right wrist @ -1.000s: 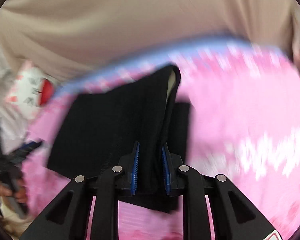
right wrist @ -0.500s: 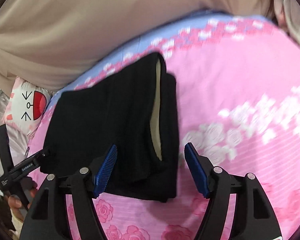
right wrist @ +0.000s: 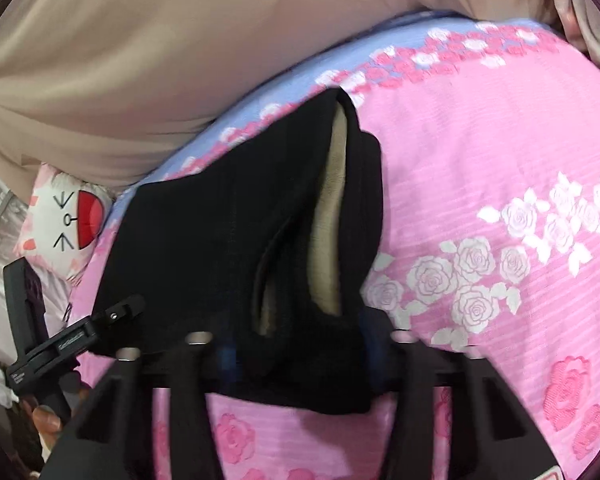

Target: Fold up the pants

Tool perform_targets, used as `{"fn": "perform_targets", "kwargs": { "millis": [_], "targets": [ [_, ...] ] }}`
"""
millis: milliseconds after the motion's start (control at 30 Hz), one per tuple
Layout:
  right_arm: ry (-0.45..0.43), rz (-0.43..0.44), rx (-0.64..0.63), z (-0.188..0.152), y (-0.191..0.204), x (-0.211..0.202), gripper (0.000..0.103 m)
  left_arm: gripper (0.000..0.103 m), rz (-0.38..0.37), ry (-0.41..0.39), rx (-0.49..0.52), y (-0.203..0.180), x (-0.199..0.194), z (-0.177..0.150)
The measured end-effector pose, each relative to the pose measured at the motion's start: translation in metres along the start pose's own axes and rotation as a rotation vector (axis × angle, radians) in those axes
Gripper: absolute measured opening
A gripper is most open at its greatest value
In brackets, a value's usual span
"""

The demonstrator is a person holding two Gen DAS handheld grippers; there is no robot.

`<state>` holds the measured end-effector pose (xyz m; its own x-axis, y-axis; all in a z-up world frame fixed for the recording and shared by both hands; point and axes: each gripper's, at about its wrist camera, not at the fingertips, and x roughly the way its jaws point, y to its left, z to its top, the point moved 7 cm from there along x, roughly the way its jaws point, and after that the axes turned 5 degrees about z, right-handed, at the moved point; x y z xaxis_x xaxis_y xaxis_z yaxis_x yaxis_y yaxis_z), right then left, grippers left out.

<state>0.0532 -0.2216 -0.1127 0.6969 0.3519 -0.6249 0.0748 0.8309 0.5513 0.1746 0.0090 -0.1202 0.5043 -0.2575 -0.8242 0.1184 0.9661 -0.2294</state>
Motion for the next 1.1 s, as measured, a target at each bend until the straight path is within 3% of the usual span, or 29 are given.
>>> {"fn": "perform_targets", "kwargs": {
  "millis": [133, 233, 433, 500, 567, 633, 667, 700, 733, 767, 833, 900, 933, 967, 1067, 1100],
  "targets": [
    [-0.004, 0.045, -0.027, -0.001, 0.015, -0.029, 0.035, 0.040, -0.078, 0.039, 0.004, 0.000, -0.028, -0.005],
    [0.023, 0.038, -0.043, -0.021, 0.013, -0.049, 0.035, 0.040, -0.104, 0.076, 0.035, -0.003, -0.052, -0.024],
    [0.085, 0.039, 0.085, -0.094, -0.022, -0.067, 0.039, 0.042, -0.070, 0.135, 0.114, -0.004, -0.076, -0.092],
    [0.061, 0.040, 0.111, -0.102, -0.032, -0.071, 0.051, 0.049, -0.046, 0.132, 0.117, 0.000, -0.077, -0.105],
    [-0.024, -0.006, 0.115, -0.092, -0.039, -0.091, 0.054, 0.051, -0.005, 0.126, 0.101, 0.005, -0.081, -0.108],
    [-0.144, -0.057, 0.033, -0.072, -0.028, -0.122, 0.048, 0.051, 0.034, 0.071, 0.107, 0.007, -0.099, -0.097],
    [-0.185, -0.096, -0.040, -0.060, -0.016, -0.134, 0.044, 0.052, 0.095, -0.010, 0.132, 0.008, -0.116, -0.086],
    [-0.206, -0.125, -0.100, -0.050, -0.003, -0.141, 0.032, 0.059, 0.132, -0.057, 0.149, 0.007, -0.126, -0.081],
    [-0.211, -0.131, -0.140, -0.042, 0.009, -0.141, 0.025, 0.063, 0.183, -0.137, 0.175, 0.004, -0.140, -0.068],
    [-0.203, -0.112, -0.202, -0.032, 0.031, -0.135, 0.017, 0.066, 0.219, -0.203, 0.187, 0.000, -0.150, -0.057],
    [-0.166, -0.068, -0.283, -0.022, 0.064, -0.112, 0.015, 0.067, 0.256, -0.271, 0.217, -0.013, -0.154, -0.041],
    [-0.085, -0.047, -0.365, -0.017, 0.091, -0.065, 0.015, 0.083, 0.290, -0.289, 0.245, -0.029, -0.137, -0.033],
    [-0.050, -0.052, -0.381, -0.016, 0.094, -0.044, 0.015, 0.083, 0.307, -0.278, 0.259, -0.034, -0.124, -0.032],
    [-0.022, -0.081, -0.389, -0.015, 0.088, -0.025, 0.013, 0.083, 0.333, -0.258, 0.276, -0.037, -0.108, -0.032],
    [0.022, -0.327, -0.332, -0.002, 0.021, 0.014, 0.011, 0.083, 0.420, -0.183, 0.287, -0.028, -0.055, -0.035],
    [0.014, -0.258, -0.248, 0.000, 0.002, 0.013, 0.011, 0.083, 0.399, -0.157, 0.282, -0.025, -0.044, -0.038]
  ]
}}
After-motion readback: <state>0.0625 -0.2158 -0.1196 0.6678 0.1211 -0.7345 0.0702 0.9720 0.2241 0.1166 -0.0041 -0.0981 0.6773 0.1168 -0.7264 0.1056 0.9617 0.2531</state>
